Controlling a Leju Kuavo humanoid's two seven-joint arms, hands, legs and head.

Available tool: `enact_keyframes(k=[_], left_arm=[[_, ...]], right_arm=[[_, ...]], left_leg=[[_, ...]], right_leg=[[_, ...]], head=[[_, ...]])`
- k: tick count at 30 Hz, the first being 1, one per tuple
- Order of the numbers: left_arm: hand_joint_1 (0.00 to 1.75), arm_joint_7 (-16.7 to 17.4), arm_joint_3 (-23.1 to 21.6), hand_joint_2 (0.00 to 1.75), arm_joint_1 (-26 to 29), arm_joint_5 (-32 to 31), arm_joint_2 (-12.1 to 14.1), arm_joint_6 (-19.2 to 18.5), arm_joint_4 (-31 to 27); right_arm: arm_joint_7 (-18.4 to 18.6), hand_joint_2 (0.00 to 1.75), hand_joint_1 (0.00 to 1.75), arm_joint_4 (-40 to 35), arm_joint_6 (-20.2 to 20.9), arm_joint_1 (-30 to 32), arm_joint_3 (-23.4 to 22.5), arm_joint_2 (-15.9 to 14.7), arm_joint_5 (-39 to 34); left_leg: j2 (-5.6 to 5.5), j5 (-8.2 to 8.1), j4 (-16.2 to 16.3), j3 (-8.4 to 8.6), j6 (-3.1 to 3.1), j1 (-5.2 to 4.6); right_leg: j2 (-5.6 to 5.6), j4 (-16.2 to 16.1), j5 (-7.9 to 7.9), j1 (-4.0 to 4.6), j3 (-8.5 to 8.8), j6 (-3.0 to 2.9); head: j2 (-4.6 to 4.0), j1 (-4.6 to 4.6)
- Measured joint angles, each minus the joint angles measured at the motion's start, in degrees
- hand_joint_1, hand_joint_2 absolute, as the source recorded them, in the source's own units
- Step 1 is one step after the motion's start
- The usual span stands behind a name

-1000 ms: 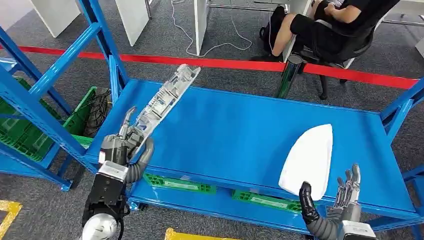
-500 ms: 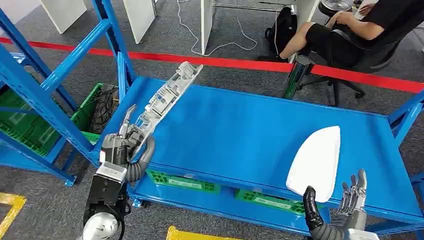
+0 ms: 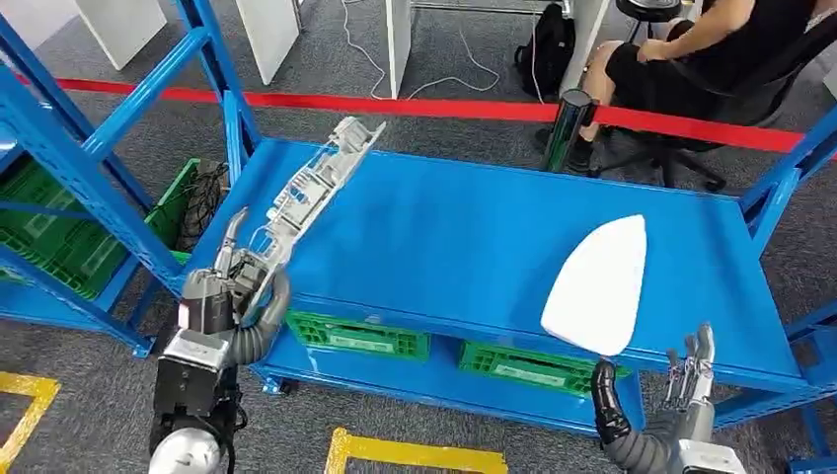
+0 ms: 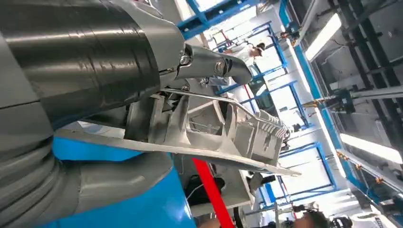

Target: Take the parts from the cabinet and place them on the table.

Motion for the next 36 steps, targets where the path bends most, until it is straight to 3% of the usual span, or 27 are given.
enact_keyframes(k=[1, 2, 5, 6, 7, 9, 10, 11, 13, 15, 16, 17, 18, 20, 21, 23, 25, 26, 27, 29, 30, 31, 32, 33, 34, 35, 36], left_arm=[[1.57, -0.02, 0.00, 1.75, -0.14, 0.13, -0.02, 0.00, -0.13], [1.62, -0.07, 0.00, 1.75, -0.15, 0.15, -0.04, 0.00, -0.33], [1.57, -0.07, 0.00, 1.75, -0.08, 0.55, -0.02, 0.04, -0.33], [1.57, -0.07, 0.02, 1.75, -0.11, 0.68, -0.02, 0.07, -0.33], [1.57, -0.07, 0.04, 1.75, -0.05, 0.72, -0.04, 0.07, -0.33], [1.57, -0.07, 0.07, 1.75, -0.07, 0.85, -0.04, 0.09, -0.33], [1.57, -0.07, 0.09, 1.75, -0.05, 0.92, -0.04, 0.07, -0.33], [1.57, -0.07, 0.09, 1.75, -0.04, 1.05, -0.02, 0.07, -0.33], [1.57, -0.07, 0.09, 1.75, -0.02, 1.09, -0.04, -0.04, -0.33], [1.57, -0.07, 0.09, 1.75, -0.04, 1.09, -0.04, -0.09, -0.35], [1.57, -0.09, 0.09, 1.75, -0.02, 1.09, -0.07, -0.09, -0.35], [1.57, -0.09, 0.11, 1.75, -0.12, 1.09, -0.04, -0.09, -0.46], [1.57, -0.09, 0.13, 1.75, -0.13, 1.09, -0.07, -0.07, -0.46], [1.57, -0.11, 0.11, 1.75, -0.09, 1.09, -0.11, -0.09, -0.48], [1.57, -0.13, 0.11, 1.75, -0.05, 1.09, -0.07, -0.09, -0.57], [1.57, -0.18, 0.09, 1.75, -0.07, 1.09, -0.04, -0.07, -0.66], [1.57, -0.17, 0.09, 1.75, -0.03, 1.12, -0.02, -0.09, -0.66], [1.57, -0.15, 0.07, 1.75, -0.03, 1.12, 0.04, -0.09, -0.66], [1.57, -0.15, 0.07, 1.75, -0.02, 1.14, 0.15, -0.09, -0.66], [1.57, -0.15, 0.07, 1.75, -0.02, 1.14, 0.28, -0.09, -0.66], [1.57, -0.15, 0.07, 1.75, -0.02, 1.14, 0.28, -0.09, -0.66], [1.61, -0.15, 0.07, 1.75, -0.11, 1.14, 0.28, -0.09, -0.66], [1.59, -0.15, 0.07, 1.75, -0.08, 1.14, 0.28, -0.09, -0.66], [1.55, -0.15, 0.07, 1.75, 0.01, 1.14, 0.33, -0.09, -0.70], [1.54, -0.13, 0.13, 1.75, 0.18, 1.16, 0.28, -0.09, -0.74], [1.55, -0.13, 0.13, 1.75, 0.08, 1.14, 0.31, -0.09, -0.74], [1.55, -0.13, 0.15, 1.75, 0.01, 1.16, 0.35, -0.09, -0.76]], right_arm=[[-0.02, 1.75, 0.00, -0.07, 0.00, 0.02, 0.00, 0.02, -0.02], [-0.07, 1.75, 0.00, -0.09, 0.00, -0.02, 0.00, 0.02, 0.00], [-0.17, 1.75, 0.00, -0.07, 0.00, 0.26, 0.00, 0.04, -0.04], [-0.24, 1.75, 0.00, -0.07, 0.00, 0.38, -0.02, 0.04, -0.04], [-0.24, 1.75, 0.00, -0.07, -0.02, 0.49, -0.02, 0.02, -0.06], [-0.31, 1.75, 0.00, -0.07, -0.02, 0.52, -0.02, 0.04, -0.24], [-0.33, 1.75, 0.00, -0.07, -0.02, 0.54, -0.04, 0.04, -0.30], [-0.33, 1.75, 0.00, -0.07, -0.02, 0.56, -0.04, 0.04, -0.39], [-0.33, 1.75, 0.00, -0.07, -0.02, 0.56, -0.04, 0.04, -0.46], [-0.35, 1.75, 0.00, -0.07, -0.02, 0.53, -0.04, 0.04, -0.46], [-0.37, 1.75, 0.00, -0.20, -0.02, 0.37, -0.04, 0.02, -0.46], [-0.43, 1.75, 0.00, -0.35, -0.02, 0.40, -0.04, 0.04, -0.46], [-0.52, 1.75, 0.00, -0.42, -0.02, 0.40, -0.06, 0.04, -0.46], [-0.52, 1.75, 0.00, -0.46, -0.02, 0.43, -0.07, 0.04, -0.46], [-0.52, 1.75, 0.00, -0.46, 0.00, 0.42, -0.07, 0.07, -0.46], [-0.52, 1.75, 0.00, -0.46, 0.00, 0.31, -0.07, 0.24, -0.46], [-0.52, 1.75, 0.00, -0.44, 0.00, 0.50, -0.09, 0.33, -0.48], [-0.52, 1.75, 0.00, -0.44, 0.00, 0.47, -0.09, 0.33, -0.48], [-0.52, 1.75, 0.00, -0.44, 0.00, 0.48, -0.09, 0.35, -0.48], [-0.52, 1.75, 0.00, -0.44, 0.00, 0.49, -0.09, 0.42, -0.48], [-0.52, 1.75, 0.00, -0.44, 0.00, 0.48, -0.09, 0.41, -0.48], [-0.52, 1.75, 0.00, -0.44, 0.00, 0.47, -0.09, 0.48, -0.48], [-0.50, 1.75, 0.00, -0.46, 0.00, 0.46, -0.09, 0.48, -0.50], [-0.52, 1.75, 0.00, -0.48, 0.00, 0.57, -0.09, 0.55, -0.50], [-0.57, 1.75, 0.00, -0.50, 0.00, 0.56, -0.07, 0.57, -0.46], [-0.59, 1.75, 0.00, -0.55, 0.00, 0.54, -0.07, 0.57, -0.46], [-0.59, 1.75, 0.00, -0.55, 0.00, 0.60, -0.07, 0.61, -0.48]], left_leg=[[-0.01, -2.00, -3.26, 2.62, -0.46, -0.37], [-0.26, -2.21, -3.97, 2.39, 0.14, -0.42], [-0.26, -1.22, -3.97, 1.15, 2.04, -0.72], [-0.11, -0.67, -4.08, 0.44, 2.67, -0.55], [-0.17, -0.17, -4.07, 0.22, 3.13, -0.65], [-0.22, 0.98, -4.01, -1.26, 3.84, -1.05], [-0.24, 1.57, -3.97, -2.11, 4.04, -1.37], [-0.26, 2.12, -3.89, -2.88, 4.13, -1.64], [-0.30, 3.14, -3.67, -4.43, 4.24, -2.16], [-0.45, 4.11, -3.60, -5.51, 4.36, -2.69], [-0.38, 4.57, -3.58, -5.78, 4.26, -2.46], [-0.32, 5.06, -3.60, -6.06, 4.11, -2.55], [-0.20, 5.67, -3.83, -6.17, 3.66, -2.27], [-0.26, 6.78, -4.40, -6.19, 3.00, -2.01], [-0.26, 6.47, -4.14, -6.54, 2.91, -2.09], [-0.39, 0.27, -0.31, -8.30, 2.36, -1.95], [-0.35, -5.20, 7.64, -9.91, 1.58, -1.44], [-0.34, -5.62, 11.10, -10.18, 1.08, -1.13], [-0.32, -4.42, 12.06, -9.61, 0.71, -0.85], [-0.26, -0.04, 8.29, -5.68, 0.06, -0.21], [-0.21, 0.74, 6.50, -4.24, -0.15, -0.06], [-0.14, 0.02, 0.23, 0.06, -1.04, 0.06], [-0.14, -3.11, -2.18, 1.33, -1.09, -0.28], [-0.34, -3.07, -4.11, 2.95, -0.32, -0.64], [-0.61, -2.59, -4.05, 1.43, 0.62, -0.86], [-0.54, -2.06, -4.13, 1.22, 1.08, -1.30], [-0.51, -1.43, -4.73, 1.13, 1.76, -1.50]], right_leg=[[0.01, 0.51, 0.06, 0.32, -0.80, 0.50], [-0.05, 0.84, 0.52, 0.40, -1.10, 1.00], [-0.06, 0.39, 2.11, 0.12, -1.60, 2.13], [0.09, 0.90, 1.14, -0.16, -2.30, 2.37], [0.13, 2.83, -1.75, -0.12, -3.40, 2.47], [0.28, 11.88, -8.65, -0.03, -5.45, 2.47], [0.31, 16.11, -10.59, 0.01, -6.21, 2.36], [0.31, 18.32, -10.86, 0.12, -6.12, 2.14], [0.38, 15.93, -7.81, 0.71, -2.94, 1.21], [0.51, 6.57, -4.81, 1.73, 3.83, -0.67], [0.60, 1.92, -6.88, 2.08, 6.28, -2.35], [0.55, -1.11, -7.35, 2.17, 8.57, -2.33], [0.61, -0.90, -7.04, 2.52, 7.53, -1.93], [0.55, -1.79, -5.91, 2.87, 7.13, -2.57], [0.21, -3.25, -4.59, 1.89, 7.36, -2.30], [0.02, -3.53, -2.99, 1.83, 6.81, -2.52], [-0.06, -3.35, -1.81, 1.71, 5.29, -2.22], [-0.10, -3.13, -1.20, 1.55, 4.25, -2.01], [-0.16, -2.79, -0.69, 1.37, 3.24, -1.73], [-0.23, -1.51, -0.02, 0.73, 1.03, -0.98], [-0.23, -1.07, 0.10, 0.52, 0.49, -0.79], [-0.27, 0.47, 0.40, -0.13, -1.27, -0.30], [-0.25, 0.73, 0.82, -0.24, -1.88, 0.27], [-0.20, 1.18, 1.07, 0.27, -2.36, 0.82], [-0.18, 0.82, 1.74, -0.03, -2.06, 1.12], [-0.17, 0.20, 2.59, -0.28, -2.05, 1.64], [-0.16, -0.67, 3.28, -0.57, -2.14, 2.10]], head=[[0.00, -0.56], [0.00, -1.01], [0.00, -0.47], [0.00, -0.36], [0.00, 0.14], [0.00, 1.33], [0.00, 1.68], [0.00, 1.89], [0.00, 2.14], [0.00, 2.55], [0.00, 2.44], [0.00, 1.83], [0.00, 1.76], [0.00, 2.55], [0.00, 2.77], [0.00, 2.09], [0.00, 1.24], [0.00, 1.04], [0.00, 0.93], [0.00, 0.52], [0.00, 0.45], [0.00, 0.21], [0.00, -0.47], [0.00, -1.25], [0.00, -0.29], [0.00, 0.38], [0.00, 0.46]])
